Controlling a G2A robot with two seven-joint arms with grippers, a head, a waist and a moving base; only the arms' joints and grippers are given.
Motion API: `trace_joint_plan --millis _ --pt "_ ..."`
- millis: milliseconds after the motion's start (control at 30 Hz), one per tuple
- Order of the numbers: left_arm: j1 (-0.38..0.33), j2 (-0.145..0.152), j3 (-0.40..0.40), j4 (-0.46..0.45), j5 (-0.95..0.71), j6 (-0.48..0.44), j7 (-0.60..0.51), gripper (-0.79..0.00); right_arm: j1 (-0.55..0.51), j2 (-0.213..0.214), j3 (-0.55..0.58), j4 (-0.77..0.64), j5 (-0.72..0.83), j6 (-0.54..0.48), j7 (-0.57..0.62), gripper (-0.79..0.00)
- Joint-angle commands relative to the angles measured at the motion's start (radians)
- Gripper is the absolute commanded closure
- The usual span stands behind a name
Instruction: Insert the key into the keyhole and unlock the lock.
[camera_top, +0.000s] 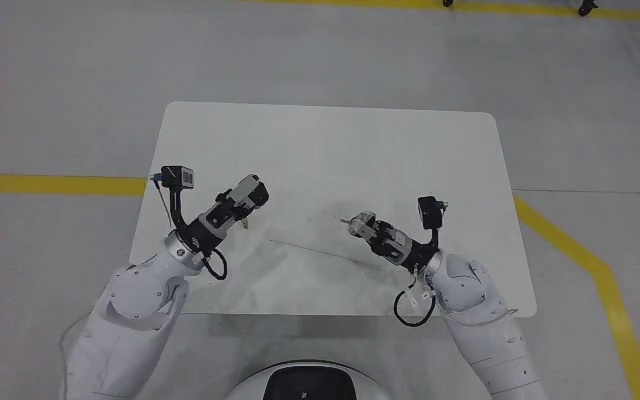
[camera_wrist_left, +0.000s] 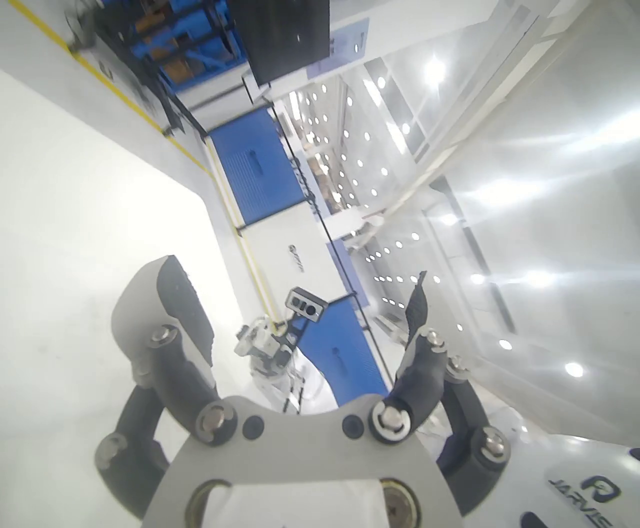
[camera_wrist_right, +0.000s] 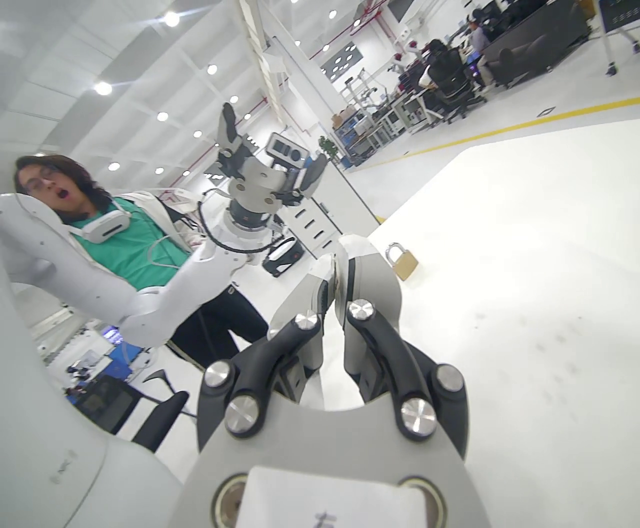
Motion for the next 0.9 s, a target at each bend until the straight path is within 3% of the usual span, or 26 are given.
trace_joint_plan --millis 0,200,267,367,467,600,867 --pt "-0.03 -0.003 0.034 0.062 -0.057 -0.006 -0.062 -0.785 0.01 0.006 -0.011 0.002 0.089 0.004 0.07 0.0" --pt "-0.094 0.0 0.087 0.167 -0.067 -0.045 -0.277 -0.785 0.031 0.022 -0.029 -0.008 0.204 0.066 0.208 0.0" --pt "-0.107 0.002 0.091 0.183 -0.067 -0.062 -0.323 -0.668 0.038 0.024 -0.037 -0.016 0.208 0.092 0.231 0.0" --pt "-0.118 0.006 0.091 0.192 -0.035 -0.079 -0.364 -0.61 0.045 0.024 -0.049 -0.028 0.201 0.122 0.244 0.0" --pt "-0.121 0.009 0.095 0.193 0.01 -0.088 -0.374 -0.551 0.048 0.025 -0.058 -0.037 0.195 0.139 0.248 0.0" --pt "-0.125 0.01 0.113 0.187 0.084 -0.088 -0.351 -0.416 0.049 0.027 -0.068 -0.047 0.191 0.156 0.255 0.0" --pt "-0.168 -0.002 0.197 0.176 0.2 -0.049 -0.265 -0.339 0.056 0.03 -0.081 -0.04 0.202 0.17 0.269 0.0"
